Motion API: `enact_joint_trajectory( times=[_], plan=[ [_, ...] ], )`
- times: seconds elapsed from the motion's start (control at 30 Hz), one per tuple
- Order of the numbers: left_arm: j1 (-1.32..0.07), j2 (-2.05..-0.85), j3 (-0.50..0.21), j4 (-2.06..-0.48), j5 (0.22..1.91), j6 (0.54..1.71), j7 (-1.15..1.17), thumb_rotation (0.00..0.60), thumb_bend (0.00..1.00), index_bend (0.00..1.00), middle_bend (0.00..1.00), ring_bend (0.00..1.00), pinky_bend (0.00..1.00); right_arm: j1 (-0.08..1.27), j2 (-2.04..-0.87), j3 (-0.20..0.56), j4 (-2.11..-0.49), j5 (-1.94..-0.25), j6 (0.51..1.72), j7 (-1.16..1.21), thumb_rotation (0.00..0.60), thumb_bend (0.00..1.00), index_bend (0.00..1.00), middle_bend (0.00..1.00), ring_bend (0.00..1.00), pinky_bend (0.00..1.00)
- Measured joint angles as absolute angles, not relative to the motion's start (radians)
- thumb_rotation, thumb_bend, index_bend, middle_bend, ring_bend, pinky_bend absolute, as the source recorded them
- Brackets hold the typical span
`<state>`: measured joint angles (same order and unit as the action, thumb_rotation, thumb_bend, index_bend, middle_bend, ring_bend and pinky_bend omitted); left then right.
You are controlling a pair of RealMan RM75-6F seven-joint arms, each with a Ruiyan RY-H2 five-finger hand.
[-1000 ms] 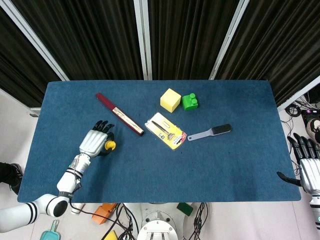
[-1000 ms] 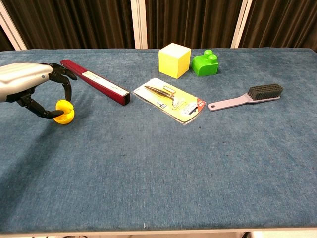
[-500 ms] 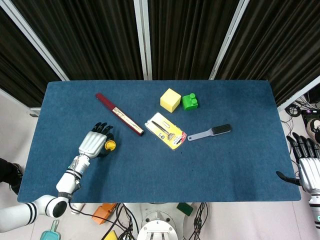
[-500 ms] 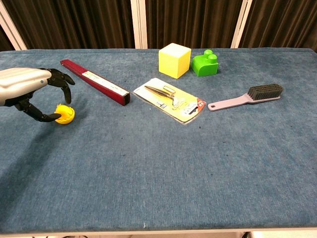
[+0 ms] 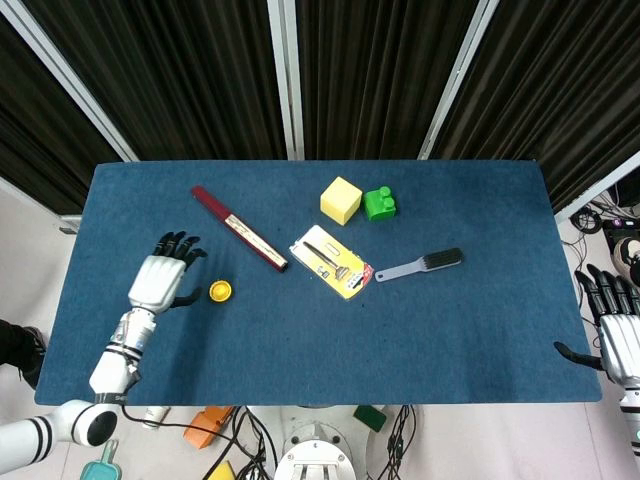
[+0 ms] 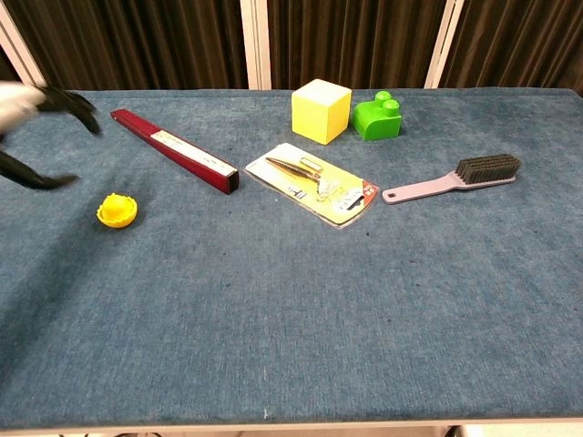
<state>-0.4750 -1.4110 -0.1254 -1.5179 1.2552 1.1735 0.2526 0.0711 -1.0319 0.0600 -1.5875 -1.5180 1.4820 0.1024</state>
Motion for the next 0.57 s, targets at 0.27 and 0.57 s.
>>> enact_joint_trajectory(
  times=[0.27, 0.57],
  plan=[
    [-0.304, -1.239, -0.081, -1.593, 1.288, 1.354, 0.152, 0.6, 0.28, 0.22, 0.1, 0.01, 0.0, 0.069, -1.027, 0.06, -1.571, -1.527, 1.492, 0.14, 0.6, 0.14, 0.0, 0.02, 0.0, 0.05],
    [-0.103, -1.125, 0.019, -1.651, 1.368, 1.552, 0.076, 0.6, 0.28, 0.22, 0.1, 0.01, 0.0, 0.071, -1.025, 0.056, -1.592, -1.567, 1.512, 0.122, 0.6, 0.14, 0.0, 0.02, 0.0, 0.05]
  ],
)
